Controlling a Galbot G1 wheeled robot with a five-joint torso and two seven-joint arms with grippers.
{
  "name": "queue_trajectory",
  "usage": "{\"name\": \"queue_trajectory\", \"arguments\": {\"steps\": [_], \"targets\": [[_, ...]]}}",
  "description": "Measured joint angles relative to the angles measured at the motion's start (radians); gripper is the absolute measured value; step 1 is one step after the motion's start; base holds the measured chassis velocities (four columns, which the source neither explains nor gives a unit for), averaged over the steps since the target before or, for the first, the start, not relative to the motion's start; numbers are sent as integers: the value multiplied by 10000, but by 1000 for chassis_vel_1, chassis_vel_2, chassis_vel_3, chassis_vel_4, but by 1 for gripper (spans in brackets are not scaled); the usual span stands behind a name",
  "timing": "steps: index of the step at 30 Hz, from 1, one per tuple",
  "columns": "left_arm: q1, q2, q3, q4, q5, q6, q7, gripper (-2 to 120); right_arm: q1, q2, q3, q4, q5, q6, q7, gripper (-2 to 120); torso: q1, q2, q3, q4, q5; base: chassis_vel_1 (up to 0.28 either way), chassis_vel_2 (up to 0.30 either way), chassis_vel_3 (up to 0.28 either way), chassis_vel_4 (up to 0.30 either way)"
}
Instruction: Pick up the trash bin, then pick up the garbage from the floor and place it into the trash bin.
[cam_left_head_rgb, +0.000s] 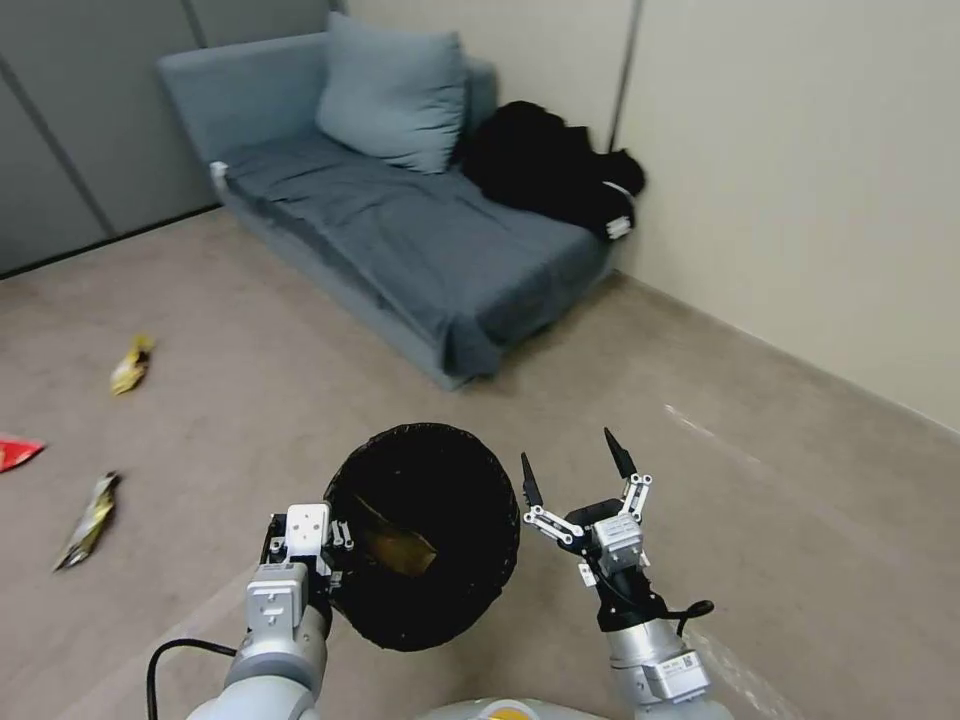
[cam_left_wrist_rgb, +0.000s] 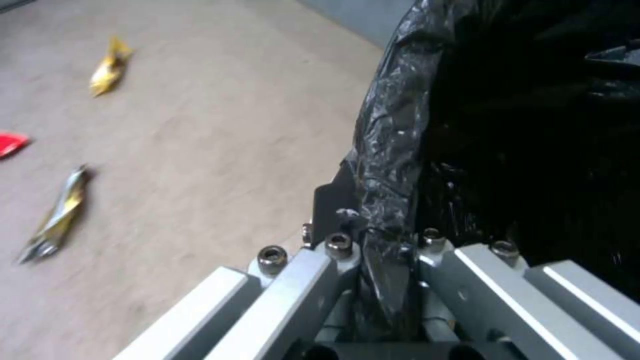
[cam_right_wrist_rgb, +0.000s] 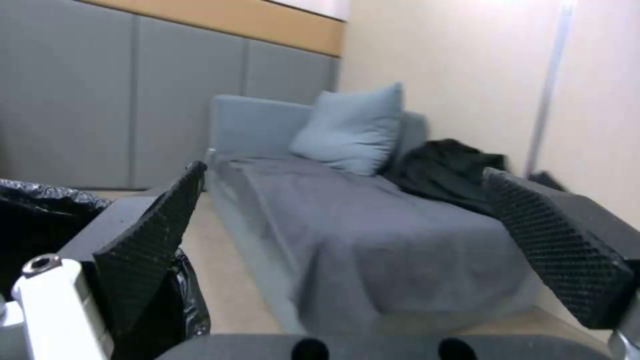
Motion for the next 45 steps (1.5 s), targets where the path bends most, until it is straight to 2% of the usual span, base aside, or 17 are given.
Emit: {"name": "queue_trajectory", "arguments": {"steps": [45], "targets": [[-5, 30, -234, -46, -223, -2, -11, 0, 67, 42, 227, 166, 124, -30, -162, 100, -1, 0, 0, 0, 0, 121, 122, 126, 123]]}}
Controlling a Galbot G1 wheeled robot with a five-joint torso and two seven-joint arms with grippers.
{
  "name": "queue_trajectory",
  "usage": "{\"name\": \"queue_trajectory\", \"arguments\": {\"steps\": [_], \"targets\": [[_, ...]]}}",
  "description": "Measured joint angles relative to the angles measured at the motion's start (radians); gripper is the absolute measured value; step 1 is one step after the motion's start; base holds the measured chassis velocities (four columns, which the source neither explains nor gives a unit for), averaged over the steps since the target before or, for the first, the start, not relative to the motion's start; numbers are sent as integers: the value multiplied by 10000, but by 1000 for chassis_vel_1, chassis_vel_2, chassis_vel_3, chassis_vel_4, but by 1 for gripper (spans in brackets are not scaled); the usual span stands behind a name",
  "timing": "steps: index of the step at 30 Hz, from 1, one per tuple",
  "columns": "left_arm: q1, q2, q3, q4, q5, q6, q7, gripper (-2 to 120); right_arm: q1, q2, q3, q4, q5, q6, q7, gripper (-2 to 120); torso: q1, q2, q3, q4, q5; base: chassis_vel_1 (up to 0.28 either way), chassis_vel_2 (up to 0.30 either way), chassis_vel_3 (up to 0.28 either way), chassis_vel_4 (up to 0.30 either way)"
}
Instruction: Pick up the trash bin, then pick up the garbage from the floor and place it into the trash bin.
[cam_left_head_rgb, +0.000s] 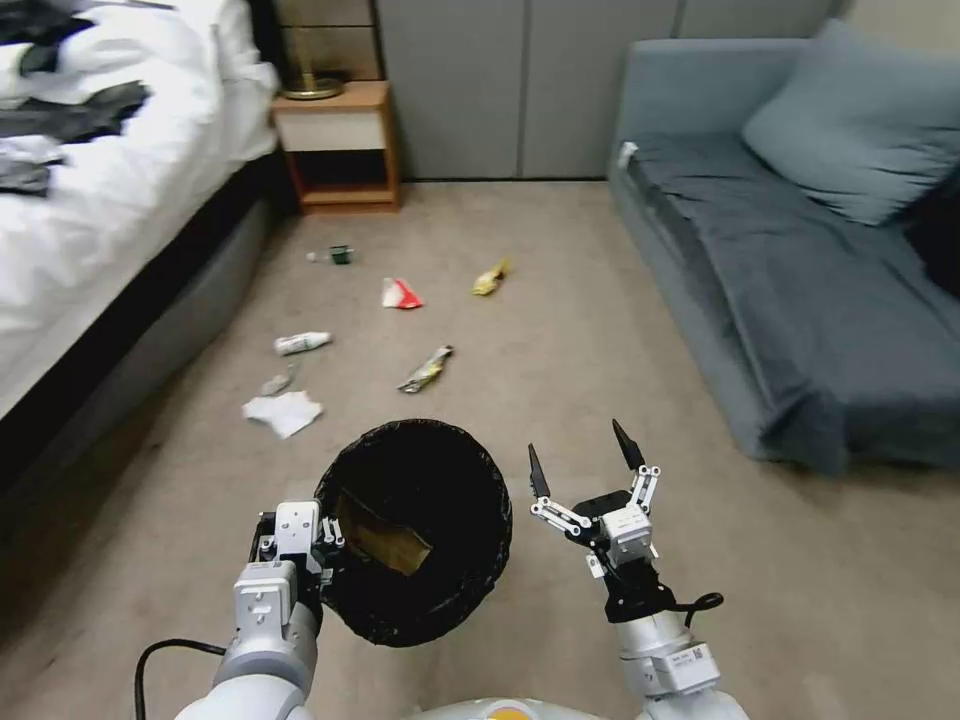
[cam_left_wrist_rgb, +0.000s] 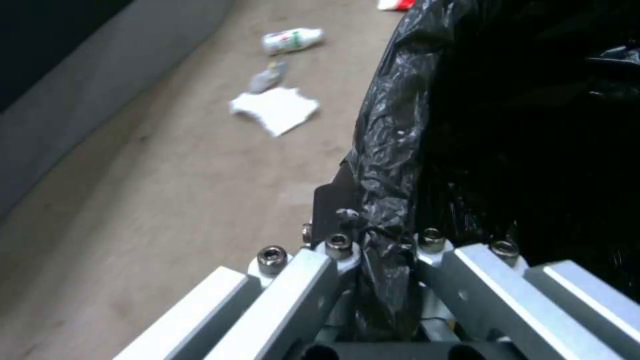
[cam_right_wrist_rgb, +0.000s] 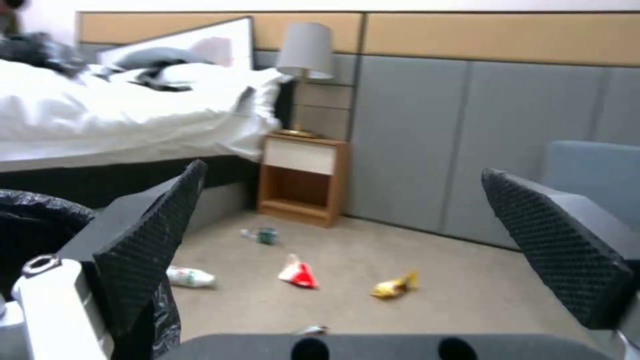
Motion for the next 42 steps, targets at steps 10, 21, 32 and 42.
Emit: {"name": "queue_trajectory", "arguments": {"steps": [10, 21, 32, 42], "targets": [[6, -6, 35, 18, 51, -47, -1, 0, -17, 26, -1, 1, -11, 52, -49, 100, 0, 0, 0, 2, 0, 105, 108, 108, 105], [1, -14, 47, 27, 72, -66, -2, 0, -33, 53, -5, 31, -28, 60, -58, 100, 0, 0, 0, -1, 0, 3, 6, 6, 5], [-1, -18, 49, 38, 110, -82, 0, 0, -29, 80, 21, 0, -27, 128, -68, 100, 0, 0, -1, 0, 0, -4, 3, 6, -4], [-7, -26, 63, 48, 142, -93, 9, 0, -22, 79, 30, -2, -1, 134, -79, 100, 0, 0, 0, 0, -1, -145, 131, 145, -139]]}}
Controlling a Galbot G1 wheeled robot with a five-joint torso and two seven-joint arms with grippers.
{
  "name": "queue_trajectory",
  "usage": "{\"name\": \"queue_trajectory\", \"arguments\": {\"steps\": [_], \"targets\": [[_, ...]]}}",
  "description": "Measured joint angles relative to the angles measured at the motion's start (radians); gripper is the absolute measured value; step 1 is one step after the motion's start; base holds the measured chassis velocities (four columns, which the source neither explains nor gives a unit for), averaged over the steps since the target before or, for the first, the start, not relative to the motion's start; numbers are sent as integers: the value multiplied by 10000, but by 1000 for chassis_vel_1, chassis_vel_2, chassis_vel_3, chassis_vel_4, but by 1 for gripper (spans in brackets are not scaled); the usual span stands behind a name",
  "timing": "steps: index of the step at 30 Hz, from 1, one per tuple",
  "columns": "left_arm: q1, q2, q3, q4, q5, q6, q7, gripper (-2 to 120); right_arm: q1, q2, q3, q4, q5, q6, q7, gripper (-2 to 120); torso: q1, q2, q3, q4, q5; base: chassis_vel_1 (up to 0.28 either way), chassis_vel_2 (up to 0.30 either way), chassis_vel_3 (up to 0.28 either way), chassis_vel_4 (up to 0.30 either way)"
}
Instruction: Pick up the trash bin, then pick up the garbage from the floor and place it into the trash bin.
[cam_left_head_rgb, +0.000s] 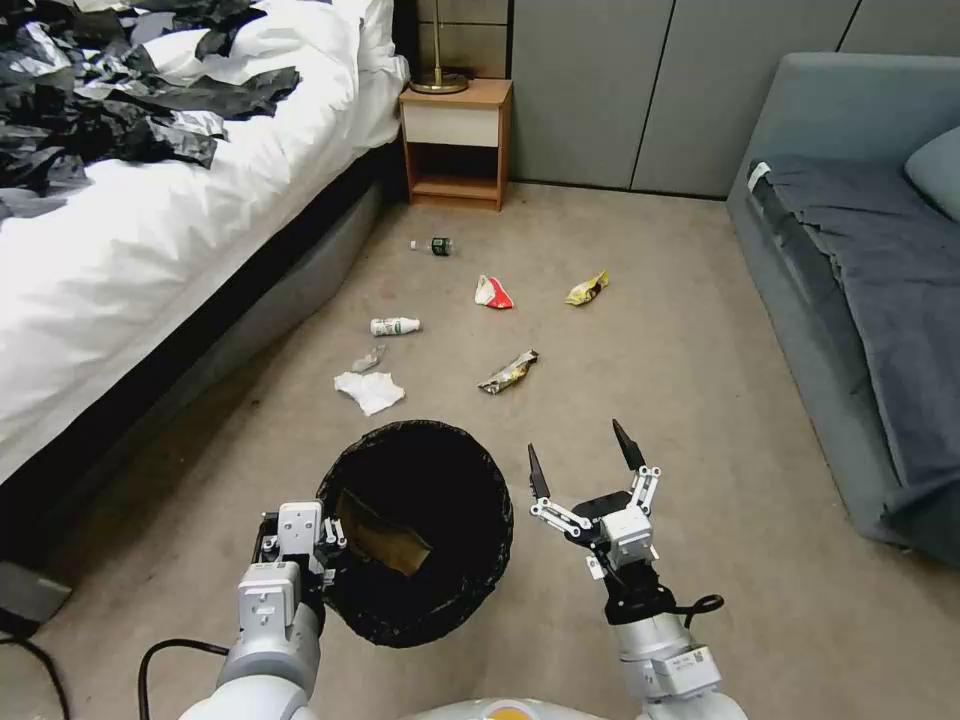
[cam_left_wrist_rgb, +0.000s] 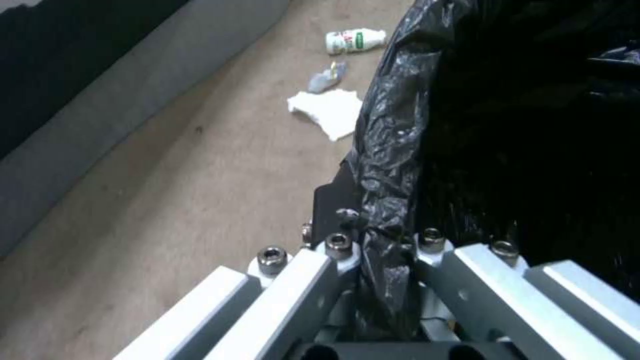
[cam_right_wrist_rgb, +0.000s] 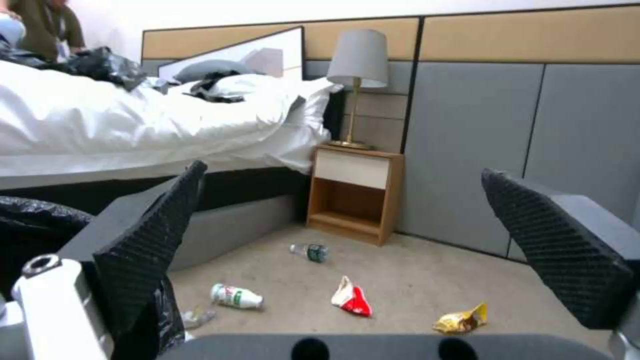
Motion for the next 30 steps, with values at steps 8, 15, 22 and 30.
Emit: {"name": "queue_trajectory", "arguments": {"steps": [8, 15, 22, 30], "targets": [[-11, -21, 25, 0, 77, -7, 45, 0, 5, 13, -20, 0, 47, -18, -11, 100, 0, 0, 0, -1, -1, -246, 246, 235, -243], [-24, -46, 32, 19, 156, -35, 68, 0, 23, 20, -19, 2, 63, -19, -30, 100, 0, 0, 2, -1, 1, -325, 335, 323, -329], [-15, -54, -39, 20, 194, -52, 74, 0, 46, 38, -46, -25, 63, -12, -48, 100, 1, 0, 1, 2, -3, -376, 376, 372, -370], [12, -26, -153, 6, 171, -81, 76, 0, 41, 60, -82, -130, 167, 221, -235, 100, 2, 0, 2, 0, 6, -327, 332, 335, -340]]}}
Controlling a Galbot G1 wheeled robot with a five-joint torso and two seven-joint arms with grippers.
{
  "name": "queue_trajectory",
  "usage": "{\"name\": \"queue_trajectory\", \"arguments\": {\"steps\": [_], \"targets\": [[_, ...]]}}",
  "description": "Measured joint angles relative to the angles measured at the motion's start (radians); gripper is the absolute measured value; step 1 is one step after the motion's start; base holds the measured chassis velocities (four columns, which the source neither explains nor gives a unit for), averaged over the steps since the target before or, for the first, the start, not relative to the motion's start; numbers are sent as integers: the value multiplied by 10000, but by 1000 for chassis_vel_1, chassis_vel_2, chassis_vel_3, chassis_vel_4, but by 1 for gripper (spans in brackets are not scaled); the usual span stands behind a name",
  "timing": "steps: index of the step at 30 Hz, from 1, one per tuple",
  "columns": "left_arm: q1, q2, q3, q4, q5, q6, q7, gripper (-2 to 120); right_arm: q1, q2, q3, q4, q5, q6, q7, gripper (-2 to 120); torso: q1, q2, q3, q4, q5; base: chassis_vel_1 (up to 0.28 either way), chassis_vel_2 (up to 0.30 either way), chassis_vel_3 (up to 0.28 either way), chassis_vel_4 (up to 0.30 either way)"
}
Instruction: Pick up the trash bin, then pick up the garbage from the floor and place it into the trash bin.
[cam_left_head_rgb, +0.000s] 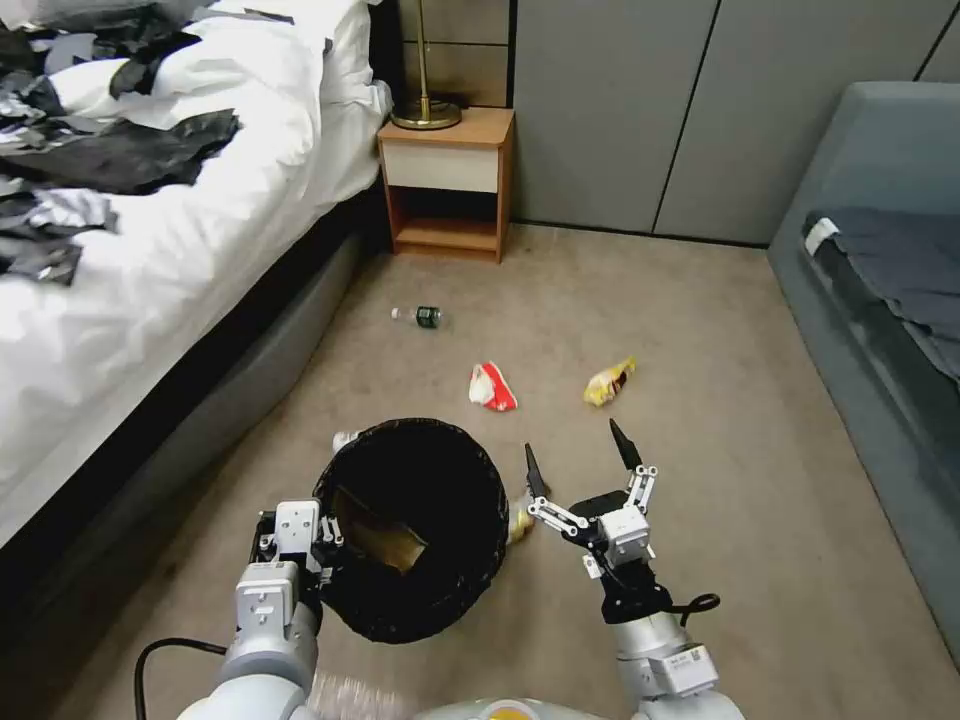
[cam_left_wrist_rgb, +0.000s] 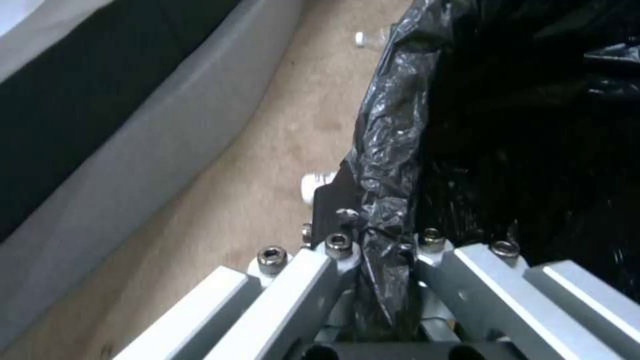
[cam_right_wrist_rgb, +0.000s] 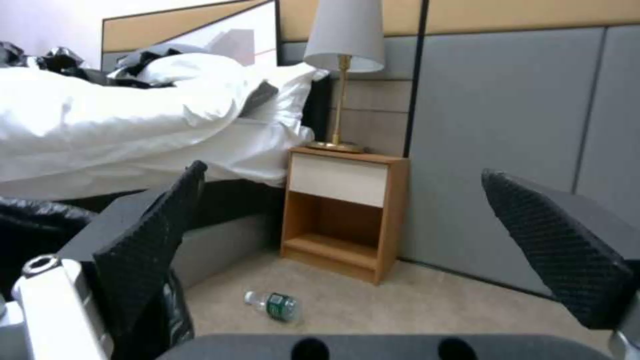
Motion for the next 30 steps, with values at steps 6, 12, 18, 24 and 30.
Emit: {"name": "queue_trajectory", "arguments": {"steps": [6, 12, 18, 24, 30], "targets": [[3, 22, -13, -29, -22, -3, -1, 0, -4, -49, -4, 6, 22, 34, -42, 100, 0, 0, -2, -2, -5, -128, 133, 118, -119], [13, 37, -19, -47, -31, -3, -2, 0, -51, -138, 19, 36, 1, -12, 10, 100, -3, 1, -4, 0, -6, 41, -39, -41, 47], [2, 53, -40, -56, -59, -3, -5, 0, -124, -202, 19, 29, -283, -140, 140, 100, -2, 1, -3, -1, -5, 0, 0, 0, 0], [-23, 63, -58, -56, -101, -3, -5, 0, -159, -221, -8, 20, -364, -302, 236, 100, -2, 1, -3, -1, -5, 0, 0, 0, 0], [-108, 81, -205, -74, -278, -2, -6, 0, -227, -552, -423, 213, 789, -1806, 1106, 100, -2, 1, -3, -1, -5, 0, 0, 0, 0]]}}
